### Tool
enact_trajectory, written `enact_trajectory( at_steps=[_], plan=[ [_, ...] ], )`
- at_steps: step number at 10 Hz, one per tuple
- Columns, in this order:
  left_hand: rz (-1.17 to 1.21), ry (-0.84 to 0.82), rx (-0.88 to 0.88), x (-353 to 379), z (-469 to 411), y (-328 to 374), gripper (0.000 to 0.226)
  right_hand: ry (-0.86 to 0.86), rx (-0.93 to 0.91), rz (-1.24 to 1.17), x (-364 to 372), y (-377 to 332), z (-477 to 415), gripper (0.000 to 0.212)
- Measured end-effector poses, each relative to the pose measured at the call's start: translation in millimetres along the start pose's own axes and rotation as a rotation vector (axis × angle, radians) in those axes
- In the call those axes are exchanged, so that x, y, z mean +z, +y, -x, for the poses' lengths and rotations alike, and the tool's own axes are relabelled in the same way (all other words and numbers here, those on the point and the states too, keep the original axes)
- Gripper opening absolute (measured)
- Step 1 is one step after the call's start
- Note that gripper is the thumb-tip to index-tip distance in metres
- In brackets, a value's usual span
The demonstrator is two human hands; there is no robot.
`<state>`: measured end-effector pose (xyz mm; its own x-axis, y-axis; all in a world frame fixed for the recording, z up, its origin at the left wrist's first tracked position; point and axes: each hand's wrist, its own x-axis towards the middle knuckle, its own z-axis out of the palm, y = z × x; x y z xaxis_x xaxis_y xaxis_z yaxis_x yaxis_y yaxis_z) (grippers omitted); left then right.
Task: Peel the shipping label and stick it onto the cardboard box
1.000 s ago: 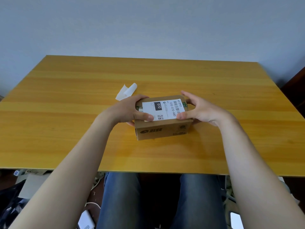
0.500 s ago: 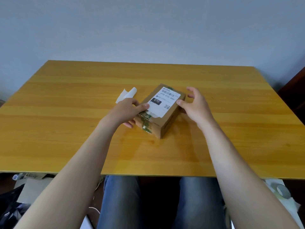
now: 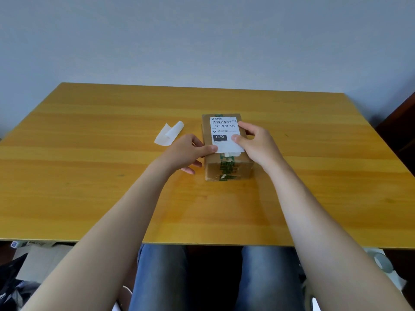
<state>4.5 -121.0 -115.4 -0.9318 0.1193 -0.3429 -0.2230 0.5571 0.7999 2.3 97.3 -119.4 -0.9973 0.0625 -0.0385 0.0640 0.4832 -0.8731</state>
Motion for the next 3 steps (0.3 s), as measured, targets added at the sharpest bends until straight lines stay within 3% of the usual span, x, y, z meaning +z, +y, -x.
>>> enact_trajectory(
  at_steps=[3],
  plan=[
    [-0.242,0.006,0.078,-23.6,-3.3,13.3,0.041,-0.064,0.026,0.137,-5.2,-18.2,-10.9,0.053]
  ],
)
